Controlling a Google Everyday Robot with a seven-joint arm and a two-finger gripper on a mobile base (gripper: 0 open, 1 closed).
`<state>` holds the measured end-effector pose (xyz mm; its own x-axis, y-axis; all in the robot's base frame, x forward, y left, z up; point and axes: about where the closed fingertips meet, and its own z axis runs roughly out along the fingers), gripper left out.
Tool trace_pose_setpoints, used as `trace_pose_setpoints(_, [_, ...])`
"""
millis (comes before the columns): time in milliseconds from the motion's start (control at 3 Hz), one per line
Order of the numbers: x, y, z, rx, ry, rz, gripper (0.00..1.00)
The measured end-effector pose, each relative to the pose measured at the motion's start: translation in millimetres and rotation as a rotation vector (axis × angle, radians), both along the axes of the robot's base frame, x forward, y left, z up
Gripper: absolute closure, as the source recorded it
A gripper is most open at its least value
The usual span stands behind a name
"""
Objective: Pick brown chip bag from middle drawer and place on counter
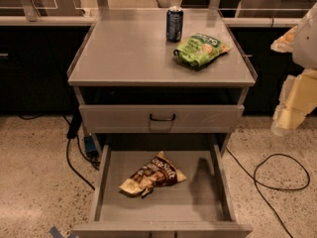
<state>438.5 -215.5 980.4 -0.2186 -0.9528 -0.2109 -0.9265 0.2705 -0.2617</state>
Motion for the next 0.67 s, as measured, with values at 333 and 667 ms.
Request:
trace_pose_setpoints(333, [0.0, 0.0, 0.1, 0.000, -0.001, 0.000, 0.00])
trace_pose_setpoints(667, [-2.3, 0.3, 6.0, -0.007, -0.031, 0.004, 0.00])
